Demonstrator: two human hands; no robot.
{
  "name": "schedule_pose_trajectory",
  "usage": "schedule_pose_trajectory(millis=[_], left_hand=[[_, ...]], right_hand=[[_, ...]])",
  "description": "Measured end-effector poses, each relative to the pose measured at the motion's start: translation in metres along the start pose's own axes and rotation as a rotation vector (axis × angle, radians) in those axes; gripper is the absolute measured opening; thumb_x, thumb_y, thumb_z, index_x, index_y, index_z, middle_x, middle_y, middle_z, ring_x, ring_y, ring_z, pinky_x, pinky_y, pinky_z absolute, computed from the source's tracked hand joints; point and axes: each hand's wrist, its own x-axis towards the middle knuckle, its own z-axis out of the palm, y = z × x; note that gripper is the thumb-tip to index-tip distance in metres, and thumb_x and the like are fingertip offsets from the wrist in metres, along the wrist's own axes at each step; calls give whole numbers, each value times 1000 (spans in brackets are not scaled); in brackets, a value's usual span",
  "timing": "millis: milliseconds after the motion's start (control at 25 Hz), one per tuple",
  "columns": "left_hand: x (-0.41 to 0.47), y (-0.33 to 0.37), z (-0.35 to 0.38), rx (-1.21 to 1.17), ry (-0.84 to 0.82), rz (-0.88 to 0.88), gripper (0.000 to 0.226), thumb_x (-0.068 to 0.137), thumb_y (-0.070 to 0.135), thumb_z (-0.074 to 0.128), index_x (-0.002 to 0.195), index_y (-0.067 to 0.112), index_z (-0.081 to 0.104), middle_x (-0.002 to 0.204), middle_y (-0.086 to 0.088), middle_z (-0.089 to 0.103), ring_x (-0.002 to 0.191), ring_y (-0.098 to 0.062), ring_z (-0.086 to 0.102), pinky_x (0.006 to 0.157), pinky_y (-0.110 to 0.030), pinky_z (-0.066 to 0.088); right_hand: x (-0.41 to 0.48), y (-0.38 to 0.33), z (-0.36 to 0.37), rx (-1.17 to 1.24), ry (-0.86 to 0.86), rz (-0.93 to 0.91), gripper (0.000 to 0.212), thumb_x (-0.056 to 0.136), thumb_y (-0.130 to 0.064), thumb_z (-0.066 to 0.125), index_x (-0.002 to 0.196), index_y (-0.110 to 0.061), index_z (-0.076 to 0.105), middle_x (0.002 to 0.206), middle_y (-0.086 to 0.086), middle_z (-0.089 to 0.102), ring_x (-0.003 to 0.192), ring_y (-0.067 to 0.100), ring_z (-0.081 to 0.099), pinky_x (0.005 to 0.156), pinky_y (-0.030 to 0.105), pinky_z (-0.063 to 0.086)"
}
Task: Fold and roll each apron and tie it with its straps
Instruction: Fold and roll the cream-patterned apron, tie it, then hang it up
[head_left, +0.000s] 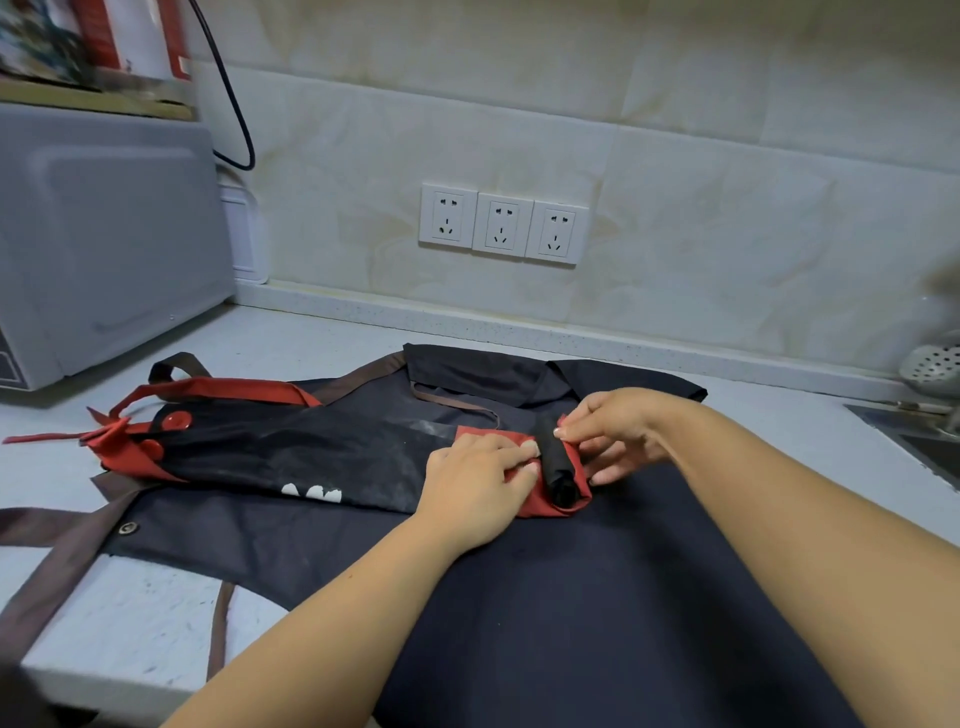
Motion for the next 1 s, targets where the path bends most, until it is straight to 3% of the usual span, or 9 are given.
schedule_pose_trajectory(millis=[120, 240, 320, 480, 600, 680, 760, 880, 1000], left_hand=[[-1, -1, -6, -199, 40, -72, 35, 94, 48, 51, 127, 38, 59, 121, 21, 63, 121, -2, 50, 105, -27, 35], [-1, -7, -12, -498, -6, -178, 55, 86, 49, 64, 136, 33, 50, 122, 21, 60, 118, 0, 52, 102, -20, 37], [-1, -10, -12, -535, -33, -164, 74, 79, 51, 72, 143, 30, 41, 133, 18, 52, 122, 1, 49, 103, -20, 37], [-4, -11, -19, -571, -28, -150, 89, 75, 43, 80, 149, 29, 32, 144, 17, 36, 125, 3, 42, 102, -20, 34], [-4, -20, -27, -713, -61, -151, 82, 77, 31, 76, 148, 34, 36, 148, 16, 37, 130, -4, 43, 111, -30, 37], [-4, -23, -33, -768, -125, -152, 68, 75, 26, 66, 140, 36, 48, 140, 13, 52, 123, -6, 53, 109, -36, 42], [-4, -18, -36, -760, -161, -143, 59, 79, 19, 61, 136, 36, 53, 135, 14, 57, 121, -5, 55, 109, -35, 42], [-3, -15, -39, -721, -192, -122, 57, 92, 15, 58, 144, 34, 43, 145, 21, 42, 129, -1, 42, 110, -23, 33], [-2, -17, -39, -723, -207, -133, 58, 95, 14, 57, 146, 32, 39, 140, 20, 38, 125, -2, 41, 101, -17, 34]], right_hand=[[8, 6, 8, 59, -55, 90, 30, 83, -32, 74, 96, -8, 62, 90, 12, 62, 72, 23, 63, 73, 37, 57], [12, -5, 20, -31, -40, 85, 29, 85, -35, 72, 96, -9, 63, 62, 4, 61, 51, 13, 59, 68, 31, 55], [12, -15, 28, -156, 7, 70, 29, 85, -37, 71, 91, -10, 60, 44, 0, 50, 35, 10, 49, 61, 29, 53], [11, -38, 49, -372, 71, 4, 32, 83, -35, 72, 92, -10, 56, 83, 8, 59, 71, 18, 59, 60, 29, 52], [23, -54, 71, -661, 159, -97, 43, 85, -28, 67, 119, -9, 49, 122, 15, 59, 107, 30, 62, 86, 38, 52], [26, -60, 84, -772, 208, -45, 65, 84, -26, 65, 136, -3, 34, 124, 16, 56, 108, 30, 61, 87, 38, 52], [26, -57, 78, -659, 186, -43, 56, 80, -26, 69, 124, -2, 43, 108, 14, 62, 89, 26, 63, 75, 33, 53], [21, -42, 44, -135, -75, -22, 18, 83, -15, 73, 95, -8, 62, 88, 8, 54, 69, 17, 56, 55, 26, 50], [19, -25, 25, 89, -232, 67, 29, 84, -15, 73, 109, -2, 65, 101, 18, 62, 85, 29, 66, 81, 37, 58]])
